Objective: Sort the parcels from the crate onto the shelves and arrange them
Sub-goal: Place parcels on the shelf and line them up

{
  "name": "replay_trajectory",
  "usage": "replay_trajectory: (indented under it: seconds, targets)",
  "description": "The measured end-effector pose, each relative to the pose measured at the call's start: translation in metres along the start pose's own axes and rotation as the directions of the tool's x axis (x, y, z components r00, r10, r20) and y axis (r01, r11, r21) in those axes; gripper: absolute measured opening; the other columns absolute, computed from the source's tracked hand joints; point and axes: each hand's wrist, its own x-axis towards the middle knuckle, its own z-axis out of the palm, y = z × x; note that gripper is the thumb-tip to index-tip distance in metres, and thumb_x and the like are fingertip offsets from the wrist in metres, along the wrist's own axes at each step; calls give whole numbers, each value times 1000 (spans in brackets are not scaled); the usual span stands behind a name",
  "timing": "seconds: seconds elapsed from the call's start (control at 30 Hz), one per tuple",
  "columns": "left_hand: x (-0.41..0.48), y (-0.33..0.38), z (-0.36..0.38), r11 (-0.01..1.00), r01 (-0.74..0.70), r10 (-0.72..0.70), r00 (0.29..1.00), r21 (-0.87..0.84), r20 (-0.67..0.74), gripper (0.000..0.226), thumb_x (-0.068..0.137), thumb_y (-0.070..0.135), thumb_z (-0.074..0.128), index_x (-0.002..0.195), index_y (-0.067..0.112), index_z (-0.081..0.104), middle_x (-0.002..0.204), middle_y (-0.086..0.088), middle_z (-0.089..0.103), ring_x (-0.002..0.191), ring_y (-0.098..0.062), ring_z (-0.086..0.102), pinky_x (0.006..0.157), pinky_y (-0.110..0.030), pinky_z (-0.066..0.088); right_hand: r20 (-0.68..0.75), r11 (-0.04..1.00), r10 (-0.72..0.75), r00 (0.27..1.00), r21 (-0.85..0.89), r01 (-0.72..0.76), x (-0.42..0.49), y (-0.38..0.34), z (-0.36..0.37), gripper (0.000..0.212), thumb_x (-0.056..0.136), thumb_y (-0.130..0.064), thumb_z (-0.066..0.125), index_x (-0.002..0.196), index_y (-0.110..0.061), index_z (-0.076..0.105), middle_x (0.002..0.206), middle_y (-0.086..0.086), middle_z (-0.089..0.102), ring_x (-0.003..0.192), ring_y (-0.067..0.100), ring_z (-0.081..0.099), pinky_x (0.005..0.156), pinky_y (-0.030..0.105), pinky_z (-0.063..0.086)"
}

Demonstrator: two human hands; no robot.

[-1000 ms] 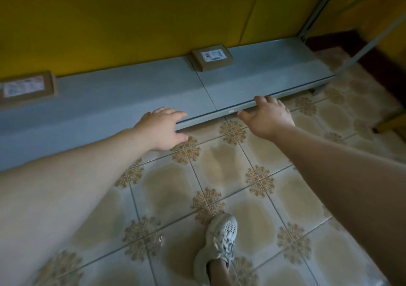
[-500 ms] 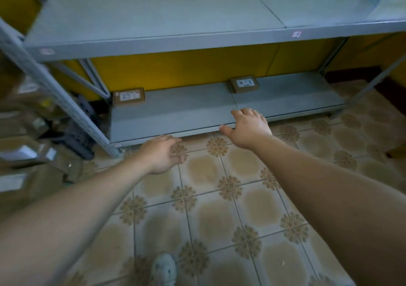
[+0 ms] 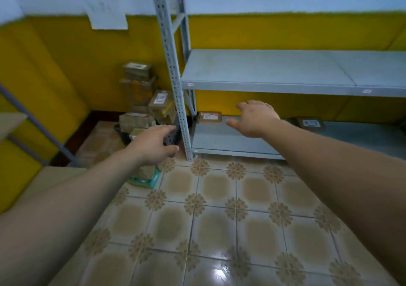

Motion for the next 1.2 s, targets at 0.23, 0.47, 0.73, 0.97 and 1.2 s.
replay_trajectory:
  seconds: [0.23,0.47,0.73,0.97,1.2]
  targets:
    - [-55,-122,-73,999,43,-43,996,-1,-82,70,92,46,59,152,31,26,155,3,34,138,-21,36,110,-40,36,-79,990,-137,987,34,140,32,-177,-59,73,94,-67,41,149,-18,39,149,13,45,133,34,45,108,48,41]
    - [-73,-227,-132,991,130,-133,974,-29,-182,73,90,46,62,152,31,26,156,4,33,140,-21,34,110,-38,36,-139,955,-284,949,53,293,62,-328,-87,69,96,-64,42,149,-19,39,149,11,45,133,33,45,106,46,43]
    - [-9,-287,-150,983,150,-169,966,-104,-198,71,91,44,62,151,28,28,155,4,34,141,-18,33,111,-35,32,-152,915,-387,909,61,400,154,-401,-77,70,95,-66,42,150,-23,37,151,8,44,135,30,44,106,45,43]
    - [94,-336,-134,962,237,-251,964,-138,-92,69,91,45,60,150,23,32,154,1,36,141,-19,33,114,-36,31,16,900,-436,900,41,435,284,-418,-34,68,96,-66,40,147,-21,40,145,10,47,131,31,46,104,45,43]
    - [171,-388,-98,902,384,-367,922,-197,120,64,95,43,56,150,22,32,153,0,38,139,-18,36,113,-33,31,226,910,-415,881,93,405,385,-424,22,68,98,-61,40,150,-18,35,147,12,46,129,32,47,100,42,44]
